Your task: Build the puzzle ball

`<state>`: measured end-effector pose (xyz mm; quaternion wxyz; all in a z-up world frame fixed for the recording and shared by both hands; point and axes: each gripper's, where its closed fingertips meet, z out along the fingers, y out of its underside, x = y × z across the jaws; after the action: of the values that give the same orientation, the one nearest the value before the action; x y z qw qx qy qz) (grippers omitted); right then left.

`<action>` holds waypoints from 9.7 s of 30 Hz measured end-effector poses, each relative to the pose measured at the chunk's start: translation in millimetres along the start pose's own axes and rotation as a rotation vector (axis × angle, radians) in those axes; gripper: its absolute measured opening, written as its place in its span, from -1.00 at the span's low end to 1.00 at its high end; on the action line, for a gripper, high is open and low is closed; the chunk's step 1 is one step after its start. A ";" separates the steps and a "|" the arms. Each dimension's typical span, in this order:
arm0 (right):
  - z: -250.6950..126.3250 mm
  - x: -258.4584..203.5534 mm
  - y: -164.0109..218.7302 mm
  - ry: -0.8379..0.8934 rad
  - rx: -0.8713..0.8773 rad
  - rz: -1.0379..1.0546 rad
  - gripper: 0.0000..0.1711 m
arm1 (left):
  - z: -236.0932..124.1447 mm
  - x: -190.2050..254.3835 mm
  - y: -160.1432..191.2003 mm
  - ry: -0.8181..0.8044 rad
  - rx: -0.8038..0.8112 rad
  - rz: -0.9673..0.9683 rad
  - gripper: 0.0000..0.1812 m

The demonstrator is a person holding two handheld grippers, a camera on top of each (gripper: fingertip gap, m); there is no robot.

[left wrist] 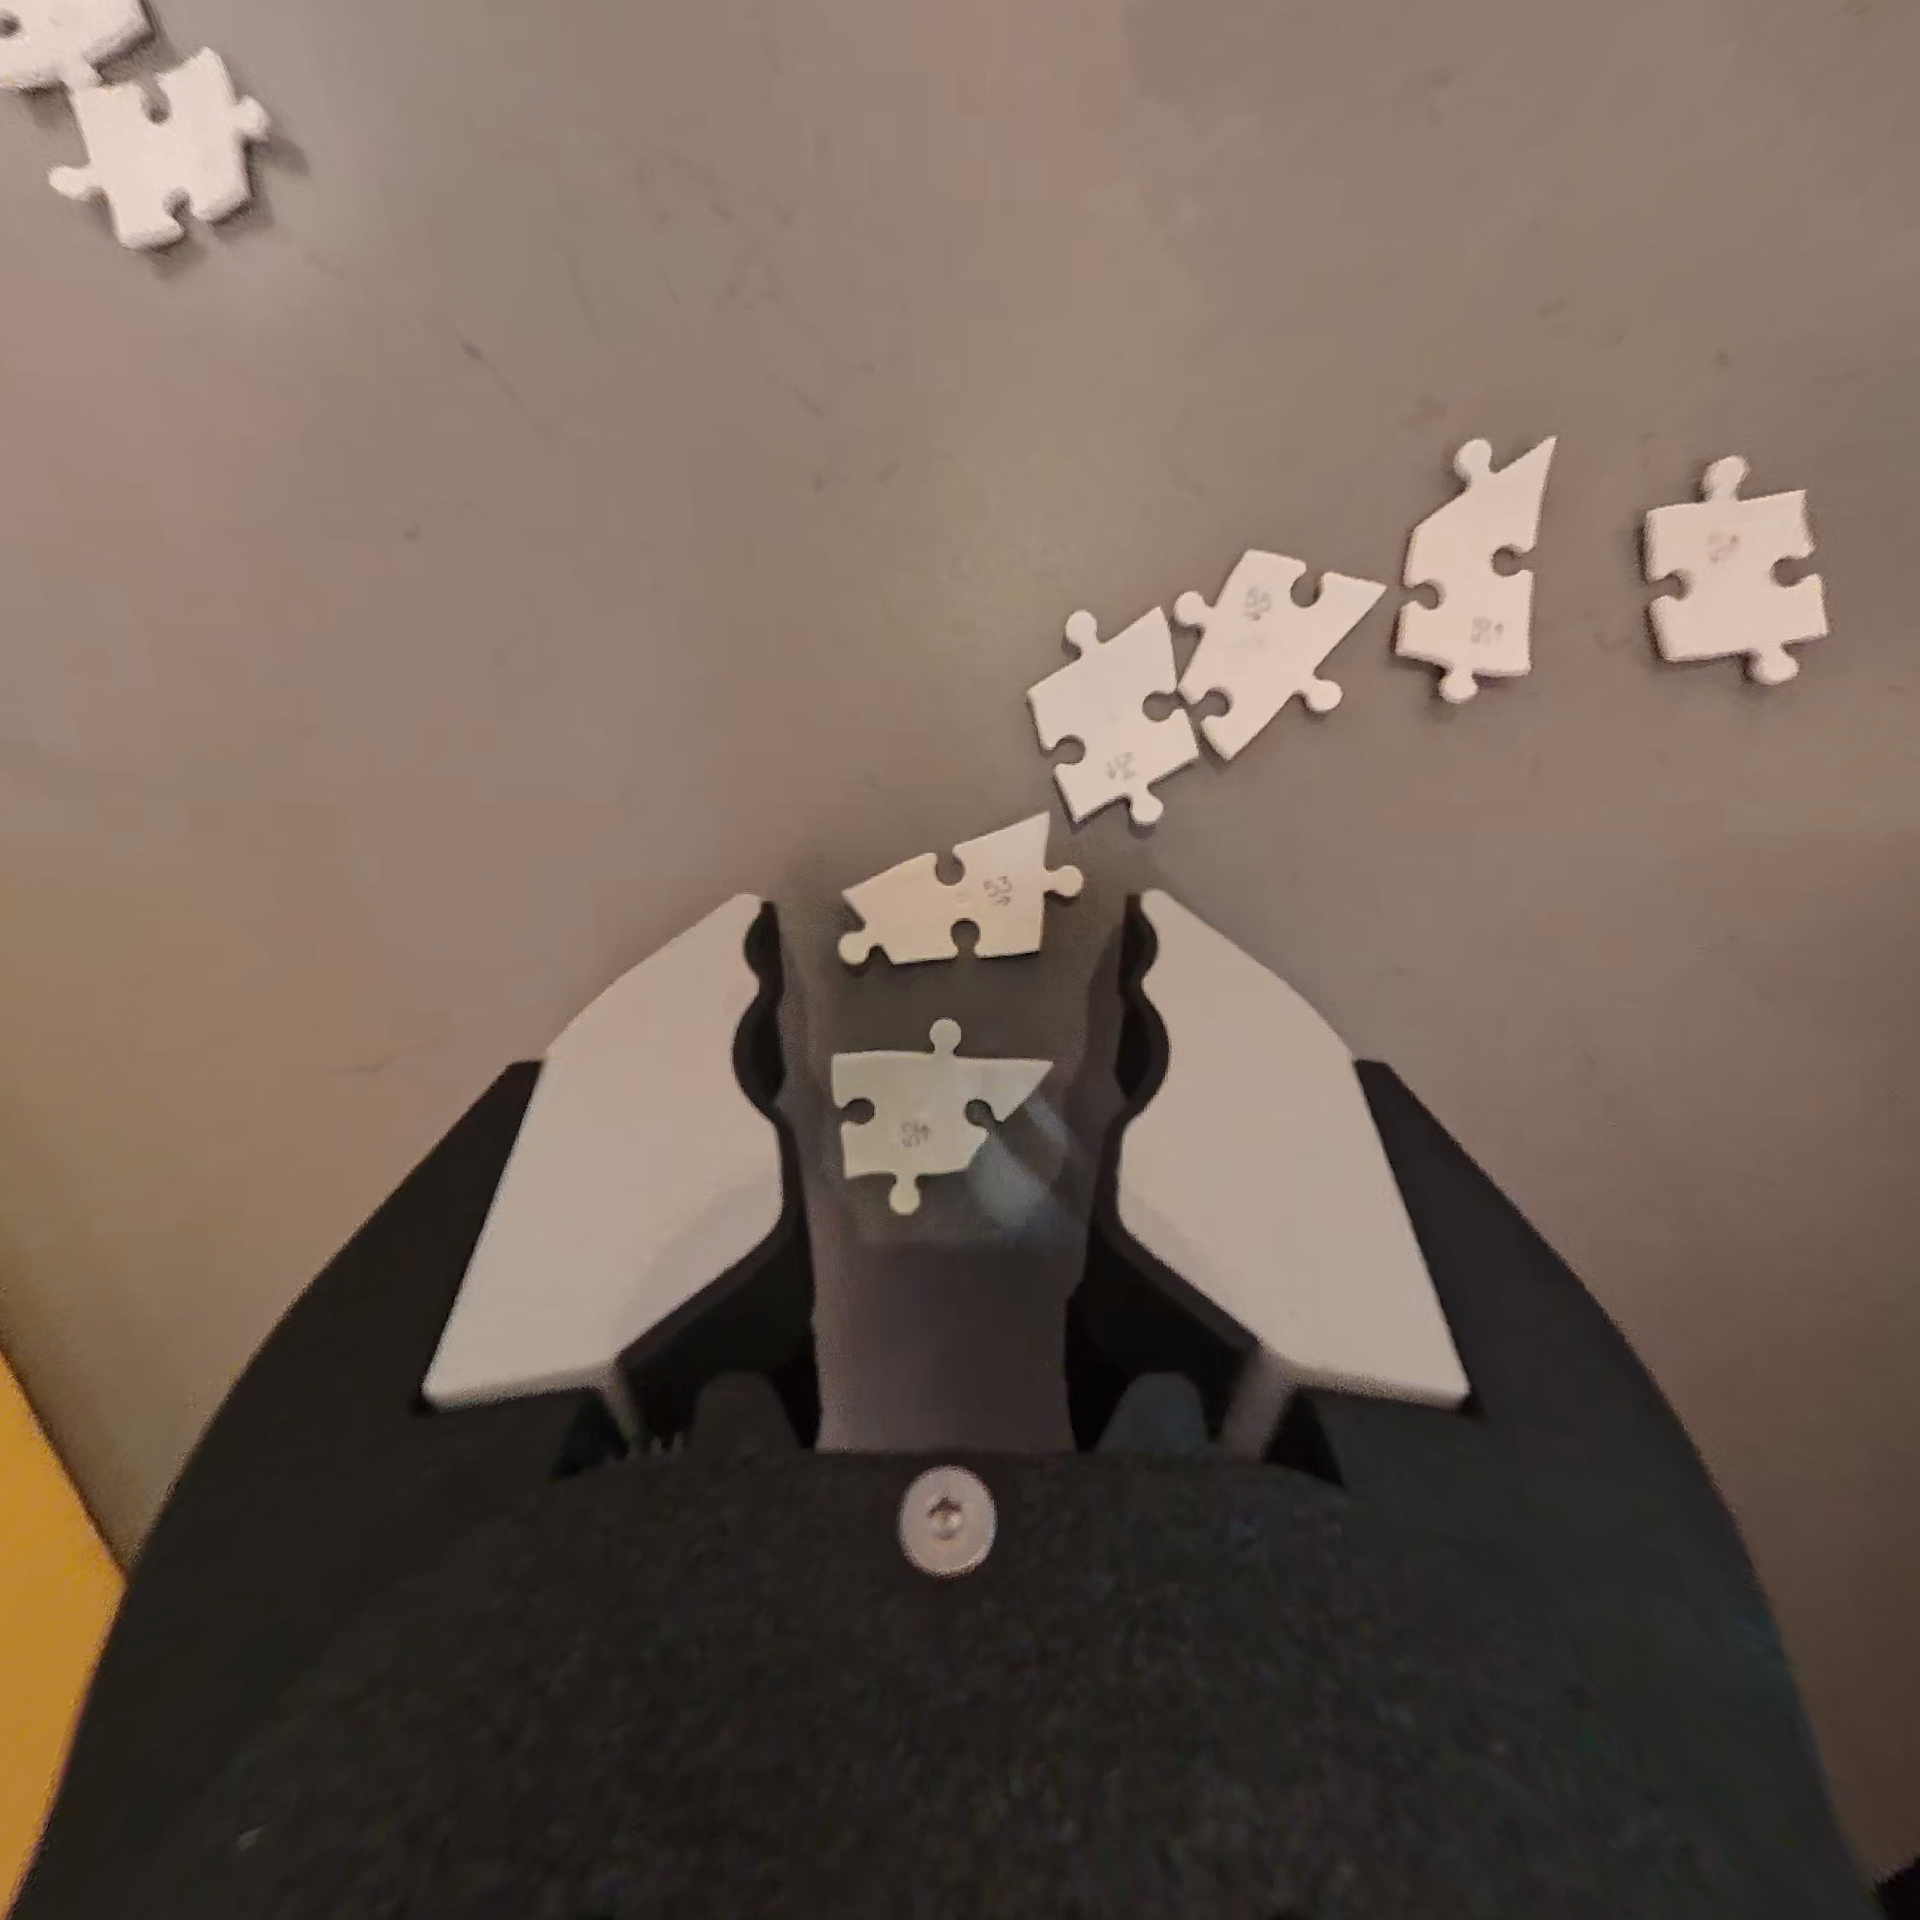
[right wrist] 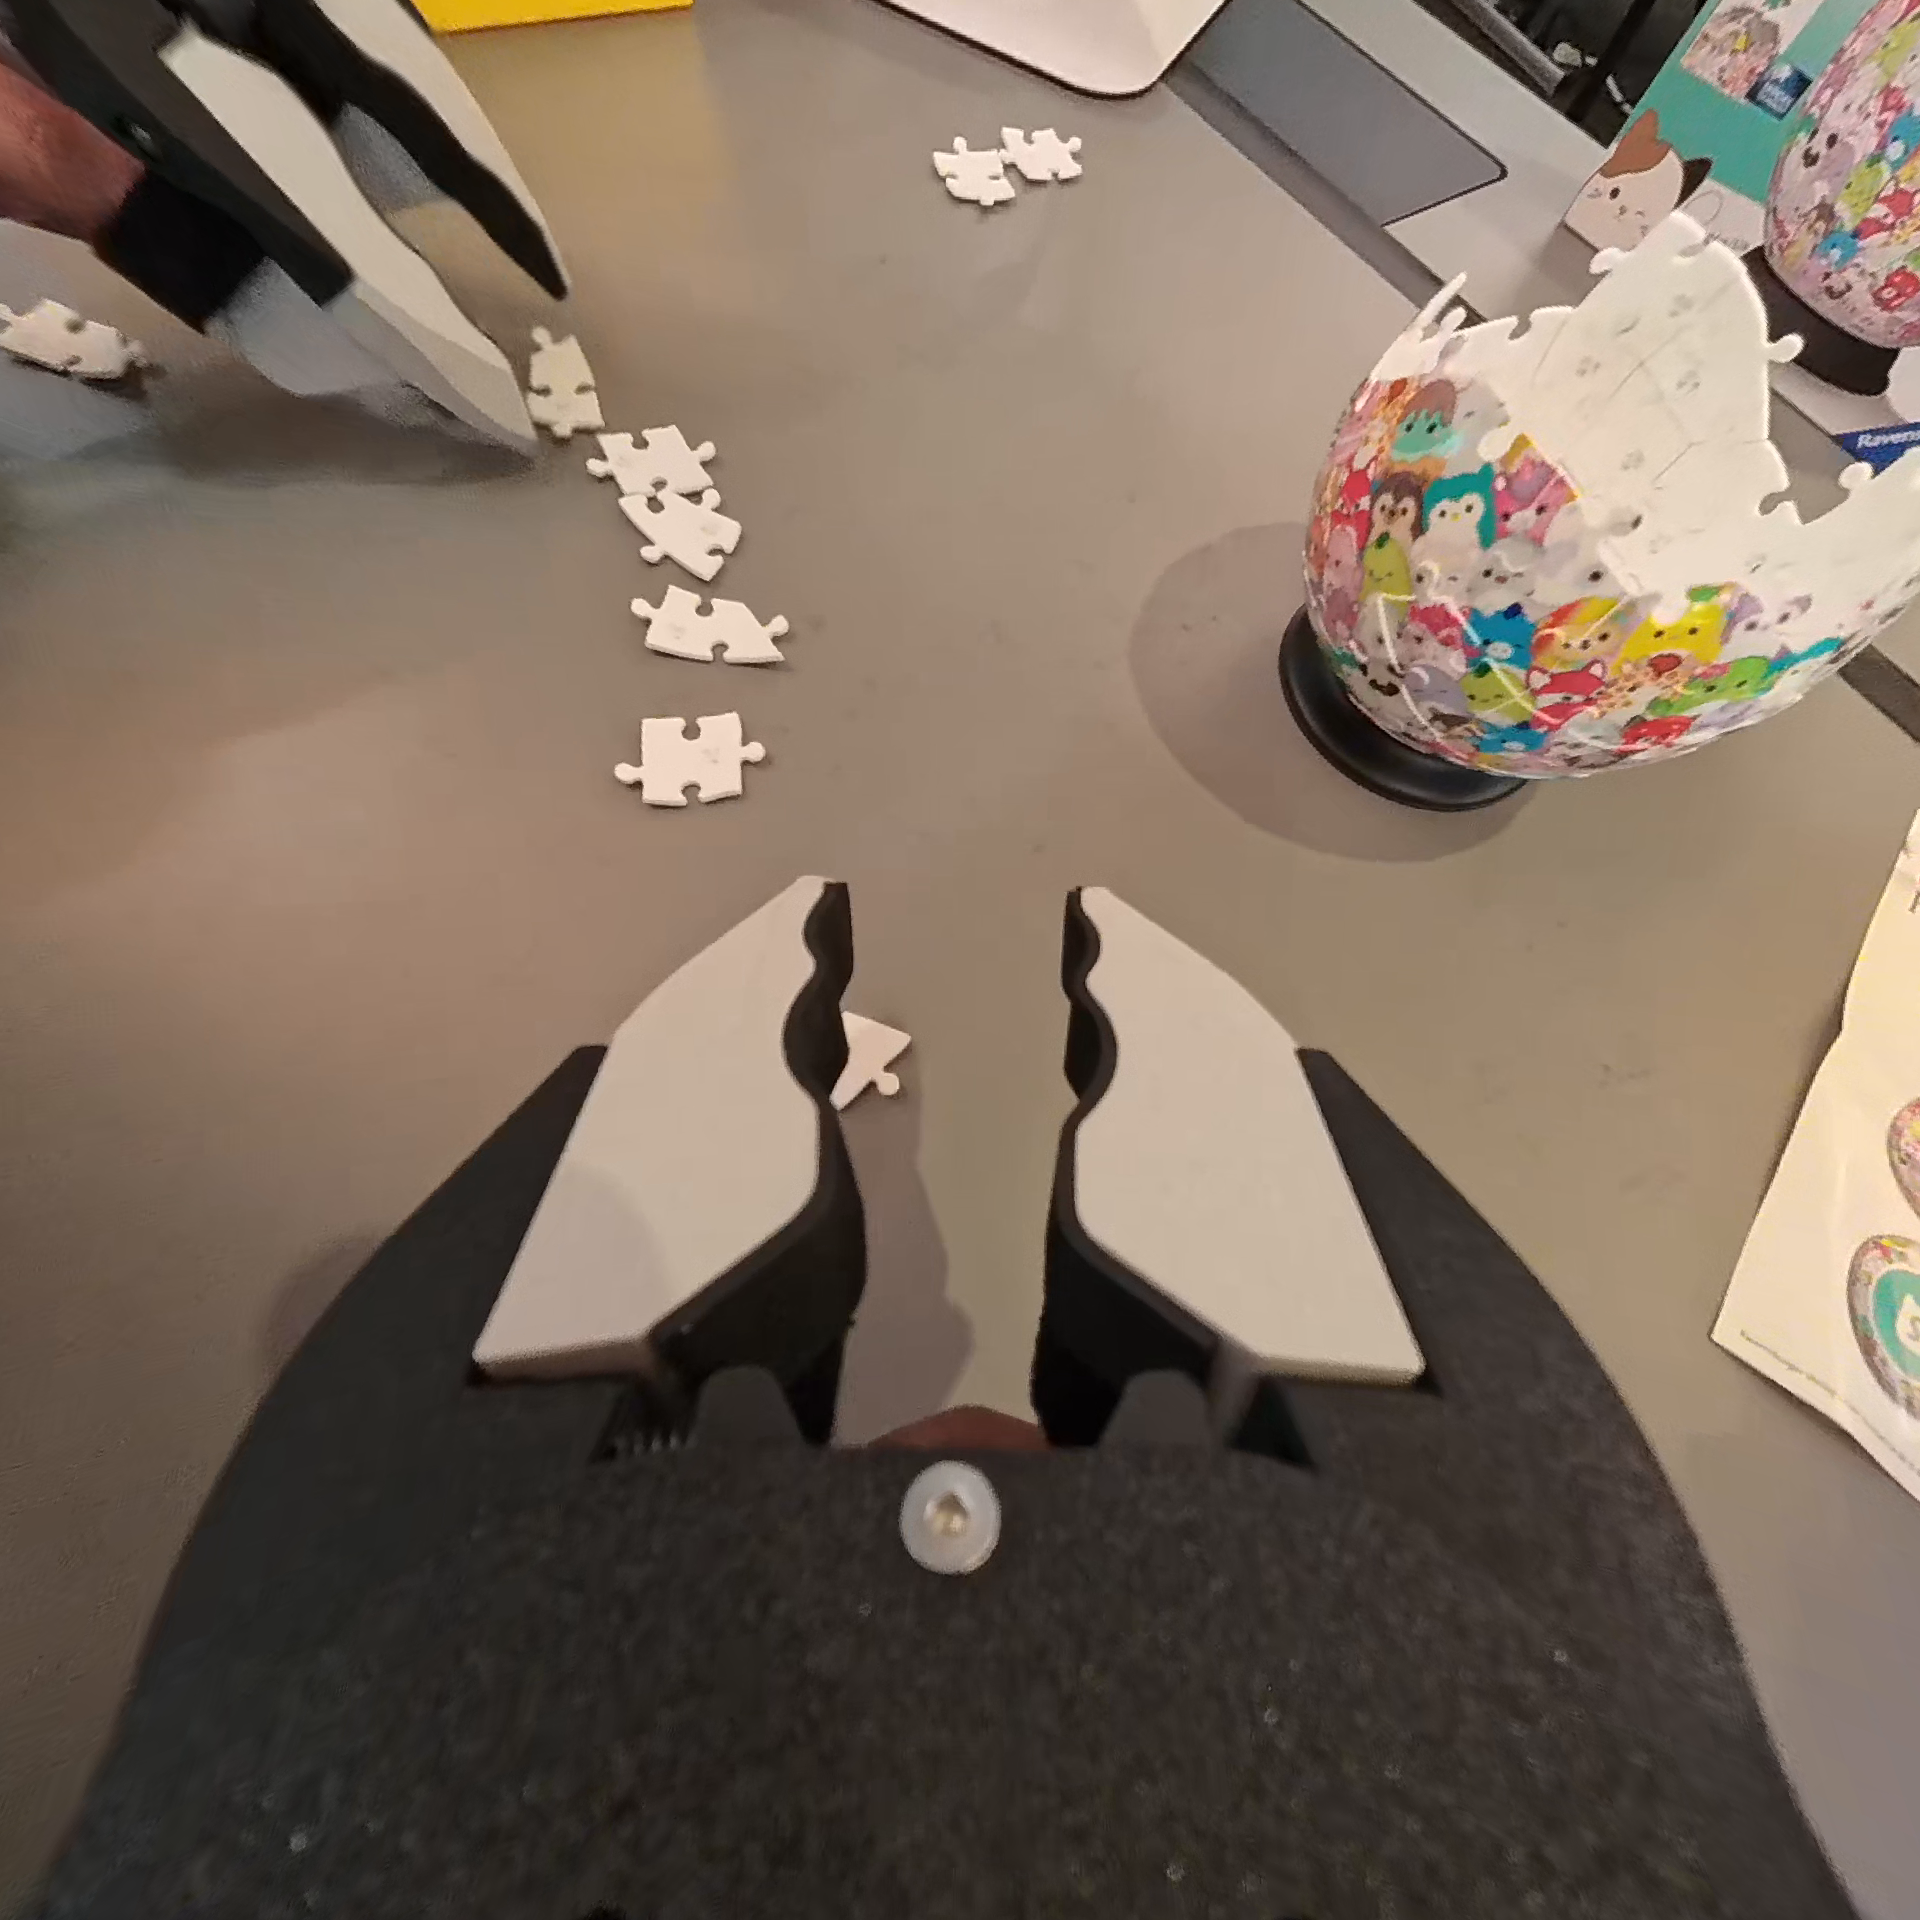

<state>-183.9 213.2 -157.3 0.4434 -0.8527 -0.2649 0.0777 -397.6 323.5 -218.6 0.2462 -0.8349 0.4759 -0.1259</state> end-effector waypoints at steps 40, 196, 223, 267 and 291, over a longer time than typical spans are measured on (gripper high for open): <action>89.6 -32.4 -46.2 -0.143 -0.228 -0.026 -0.50 | -130.3 -234.6 35.7 0.310 0.375 0.095 -0.26; 20.8 -18.0 -67.5 -0.297 0.124 -0.084 -0.47 | -169.5 -70.0 -0.8 -0.187 0.508 -0.169 -0.25; 74.3 -165.9 -73.3 -0.536 -0.057 -0.222 -0.46 | -153.6 -116.5 138.6 -0.287 0.434 -0.490 -0.92; 73.2 -125.1 -68.2 -0.549 0.000 -0.065 -0.50 | -81.4 -230.0 144.8 -0.023 -0.324 -0.198 -0.59; 40.5 -108.1 -63.1 -0.482 0.050 -0.065 -0.54 | -161.6 -219.1 128.1 -0.265 -0.107 -0.162 -0.81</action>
<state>-314.6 215.4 -142.1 0.3908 -0.7892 -0.3885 0.2712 -676.2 409.6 -144.4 0.2511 -0.8917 0.3765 -0.0086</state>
